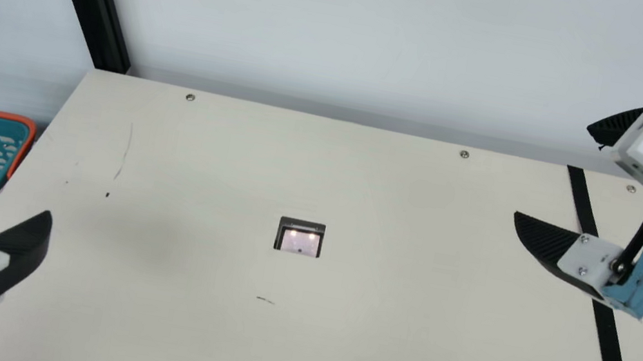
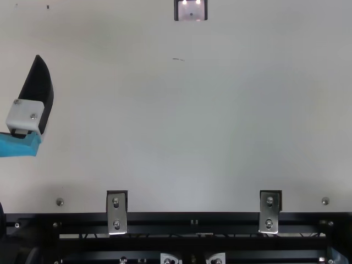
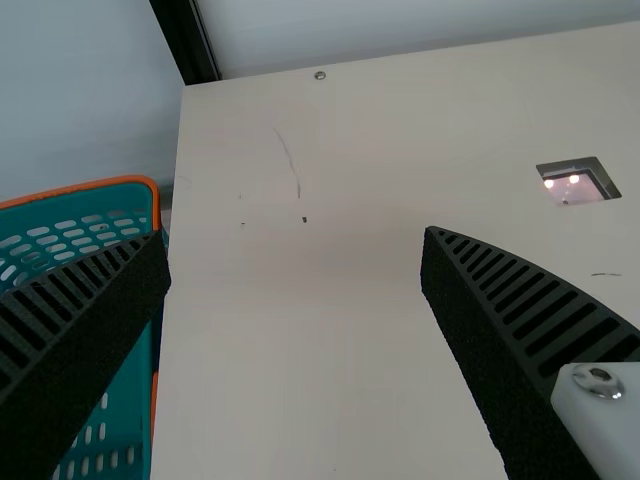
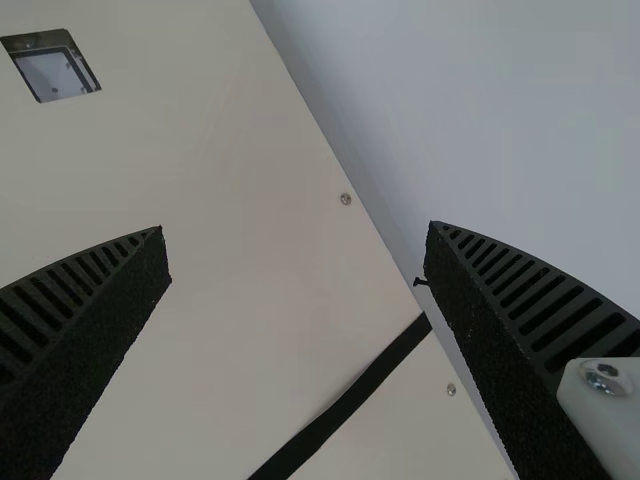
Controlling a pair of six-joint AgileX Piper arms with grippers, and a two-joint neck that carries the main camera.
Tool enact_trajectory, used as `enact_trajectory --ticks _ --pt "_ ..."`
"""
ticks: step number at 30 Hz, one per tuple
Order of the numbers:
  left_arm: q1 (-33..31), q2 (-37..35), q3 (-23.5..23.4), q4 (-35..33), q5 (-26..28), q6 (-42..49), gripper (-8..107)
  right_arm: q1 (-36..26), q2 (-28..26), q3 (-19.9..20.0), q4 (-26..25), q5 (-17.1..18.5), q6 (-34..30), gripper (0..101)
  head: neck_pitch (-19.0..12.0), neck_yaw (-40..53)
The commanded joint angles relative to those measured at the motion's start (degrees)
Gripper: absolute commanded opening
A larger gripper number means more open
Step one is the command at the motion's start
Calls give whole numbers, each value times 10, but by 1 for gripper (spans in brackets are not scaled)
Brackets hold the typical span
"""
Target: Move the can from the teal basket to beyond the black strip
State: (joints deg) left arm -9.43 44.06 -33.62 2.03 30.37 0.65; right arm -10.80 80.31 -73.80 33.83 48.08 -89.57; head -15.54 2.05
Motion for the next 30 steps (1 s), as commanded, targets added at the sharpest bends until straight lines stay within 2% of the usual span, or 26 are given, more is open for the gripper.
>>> enact_trajectory --ticks 1,5,10,15,20,23,26,27,30 --pt "0 0 0 0 0 0 90 0 0 0 0 0 0 101 -2 6" --pt "4 7 -2 12 -5 -4 90 17 -1 -9 -47 -24 22 101 -2 6" --pt "16 0 0 38 -10 -21 90 43 -25 8 -147 -104 39 101 -2 6" --pt "22 -39 14 60 -8 -49 90 66 -80 69 -281 -207 73 101 -2 6" --pt "23 -95 36 74 4 -74 90 71 -151 147 -382 -276 132 101 -2 6" --pt "20 -133 49 77 17 -85 90 74 -195 191 -415 -292 176 101 -2 6" --pt "18 -171 61 75 33 -92 90 84 -238 227 -424 -291 224 101 -2 6" --pt "19 -183 65 73 37 -93 90 92 -251 237 -419 -286 242 101 -2 6" --pt "19 -219 76 65 54 -94 90 132 -285 255 -350 -254 312 101 -2 6"
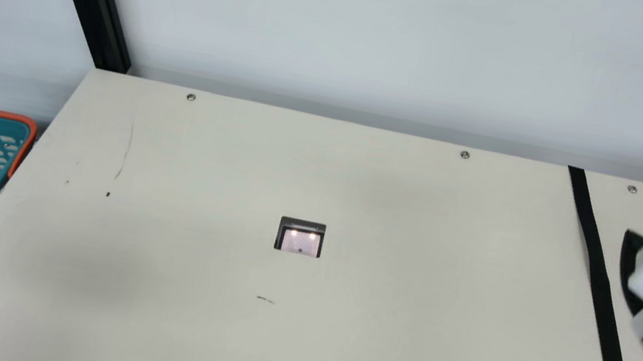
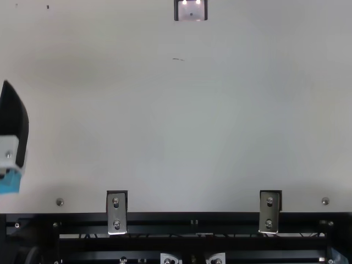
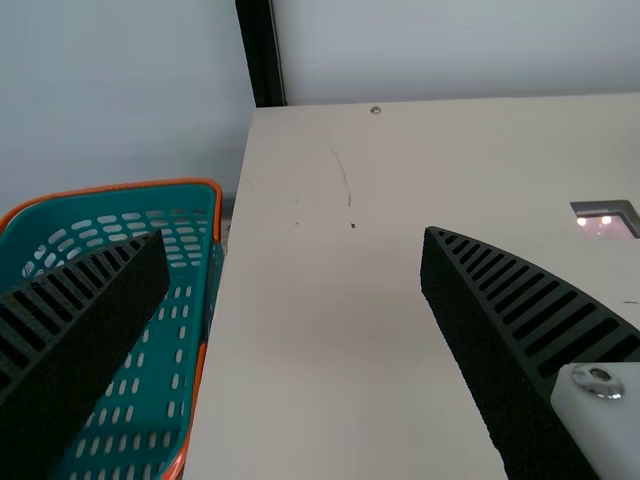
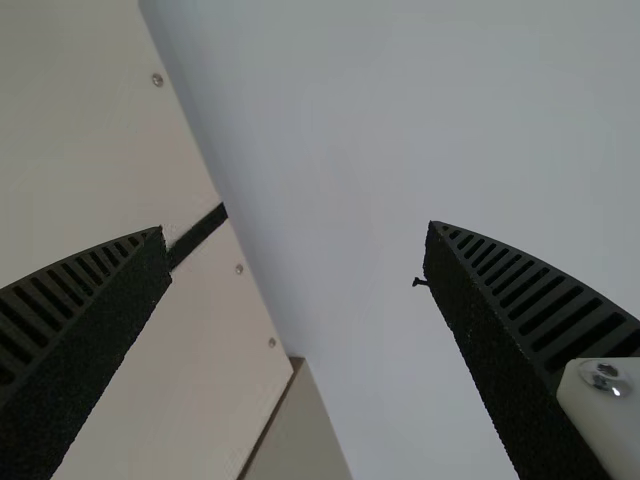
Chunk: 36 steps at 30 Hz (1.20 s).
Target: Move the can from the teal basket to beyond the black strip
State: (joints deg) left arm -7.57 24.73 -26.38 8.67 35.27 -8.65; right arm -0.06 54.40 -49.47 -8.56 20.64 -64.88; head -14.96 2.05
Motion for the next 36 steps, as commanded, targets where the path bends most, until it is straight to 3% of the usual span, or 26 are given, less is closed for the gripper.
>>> enact_trajectory --ticks 1,4,8,10,11,17,24,36 --pt "2 -37 7 -7 11 2 90 37 -38 16 104 29 90 101 -8 6" --pt "6 -67 16 -21 30 8 90 65 -71 28 188 42 169 101 -8 6" --pt "16 -99 26 -41 50 22 90 71 -118 49 263 34 263 101 -8 6" --pt "17 -95 26 -41 50 21 90 59 -135 59 256 35 275 101 -8 6" --pt "19 -101 28 -44 55 25 90 71 -117 53 176 33 218 101 -8 6" --pt "18 -105 28 -44 55 27 90 60 -138 59 263 30 276 101 -8 6" --pt "19 -108 32 -49 57 28 90 57 -143 67 245 8 326 101 -8 6" --pt "35 -156 54 -70 70 20 90 8 -213 147 234 -57 430 101 -8 6"
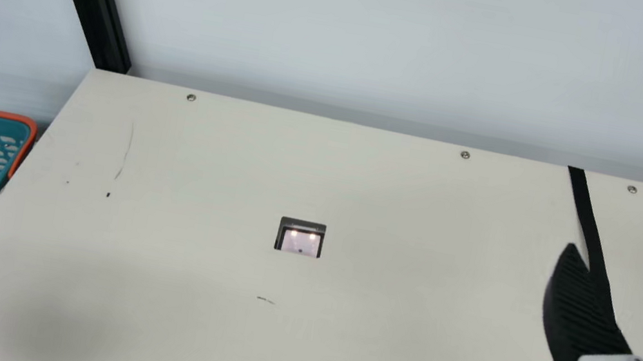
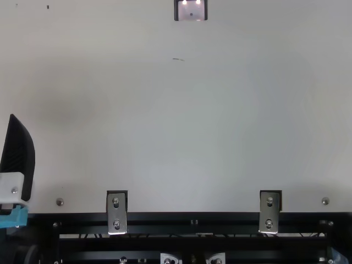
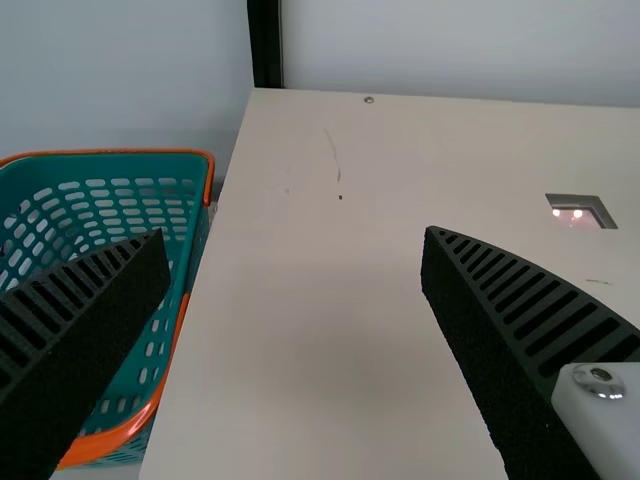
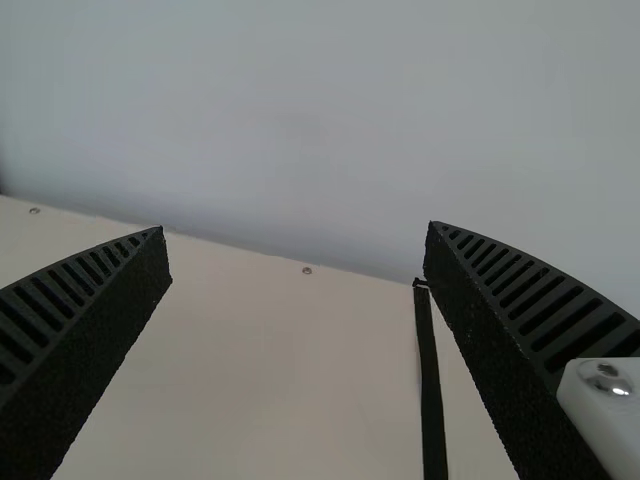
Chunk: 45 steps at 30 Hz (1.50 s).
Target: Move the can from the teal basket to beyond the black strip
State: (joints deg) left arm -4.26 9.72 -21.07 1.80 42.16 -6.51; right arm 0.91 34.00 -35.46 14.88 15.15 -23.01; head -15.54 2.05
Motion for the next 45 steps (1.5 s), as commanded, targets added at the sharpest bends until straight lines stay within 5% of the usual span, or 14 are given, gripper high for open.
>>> enact_trajectory --ticks 1,11,28,45 --pt "2 -10 2 -2 2 -3 90 -4 -17 13 -1 -4 19 101 -2 6" --pt "8 -79 12 -17 35 -8 90 -26 -105 62 -8 22 81 101 -2 6" --pt "3 -97 26 -38 34 1 90 -69 -264 146 9 127 132 101 -2 6" --pt "3 -97 26 -38 34 1 90 -70 -265 146 10 131 134 101 -2 6"
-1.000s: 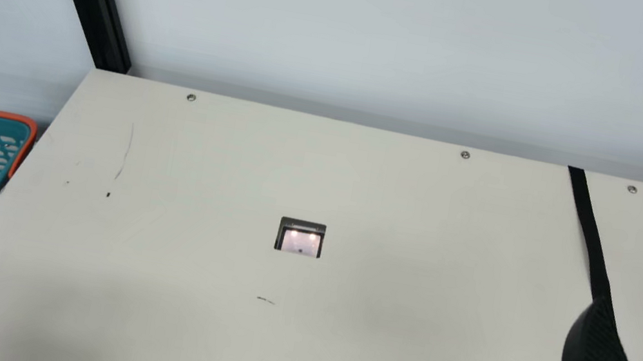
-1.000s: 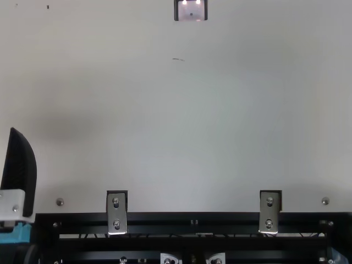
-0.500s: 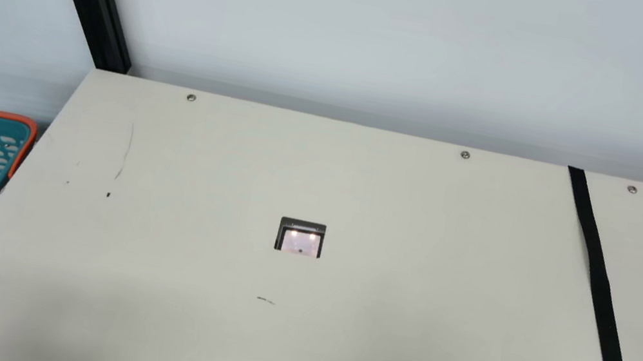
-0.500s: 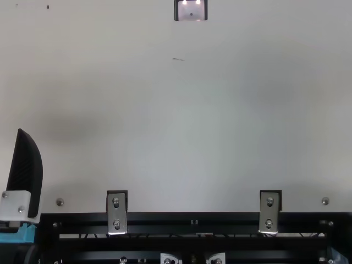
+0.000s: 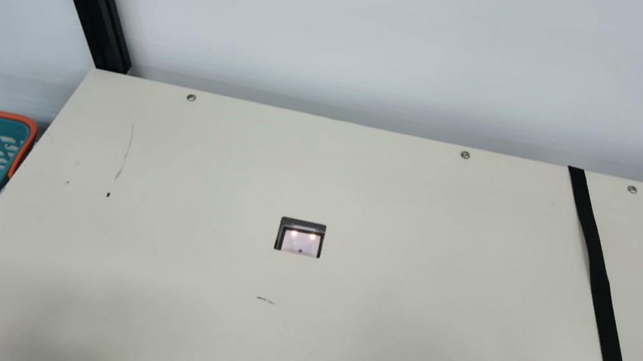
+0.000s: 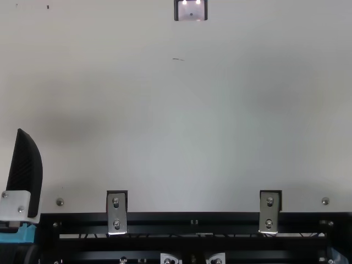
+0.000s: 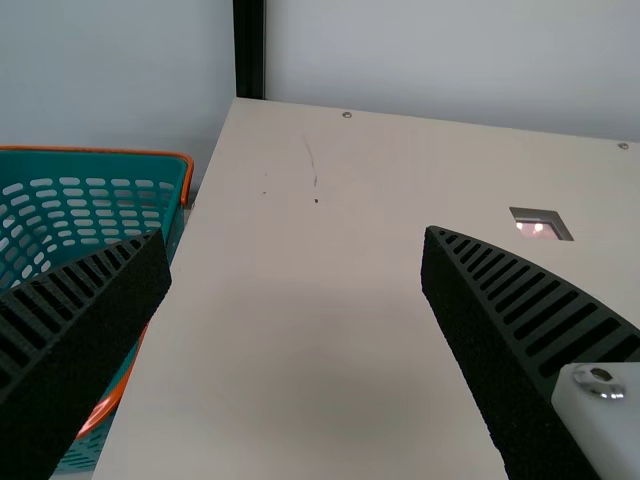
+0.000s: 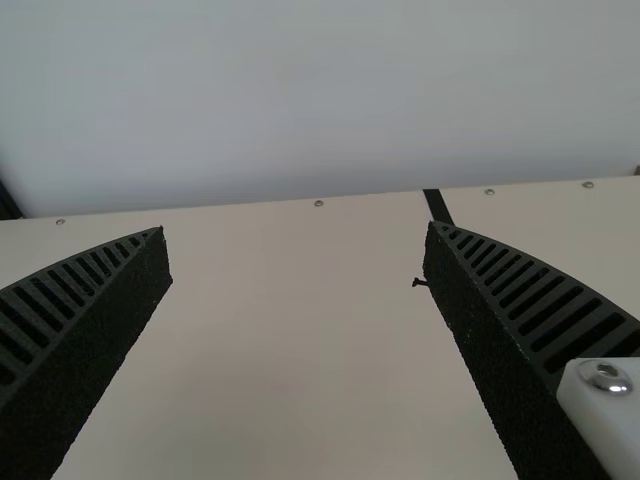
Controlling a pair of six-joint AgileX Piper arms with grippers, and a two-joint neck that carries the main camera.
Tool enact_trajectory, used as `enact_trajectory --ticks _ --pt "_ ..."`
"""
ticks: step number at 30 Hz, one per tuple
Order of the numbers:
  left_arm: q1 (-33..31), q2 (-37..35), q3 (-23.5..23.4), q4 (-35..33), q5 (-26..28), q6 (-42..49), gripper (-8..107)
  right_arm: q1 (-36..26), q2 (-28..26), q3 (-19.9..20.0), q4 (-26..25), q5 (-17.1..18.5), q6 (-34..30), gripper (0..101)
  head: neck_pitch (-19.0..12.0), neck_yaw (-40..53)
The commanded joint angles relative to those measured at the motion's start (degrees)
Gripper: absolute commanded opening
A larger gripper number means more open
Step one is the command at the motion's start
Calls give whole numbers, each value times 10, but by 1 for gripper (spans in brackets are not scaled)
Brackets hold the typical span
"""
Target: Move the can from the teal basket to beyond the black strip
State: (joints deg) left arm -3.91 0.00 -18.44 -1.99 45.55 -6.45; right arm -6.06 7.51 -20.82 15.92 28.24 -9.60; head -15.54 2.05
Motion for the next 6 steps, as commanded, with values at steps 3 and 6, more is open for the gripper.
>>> enact_trajectory --ticks 3,6 --pt "0 0 0 0 0 0 90 0 0 0 0 0 0 101 -2 6" --pt "0 0 0 0 0 0 90 0 0 0 0 0 0 101 -2 6"
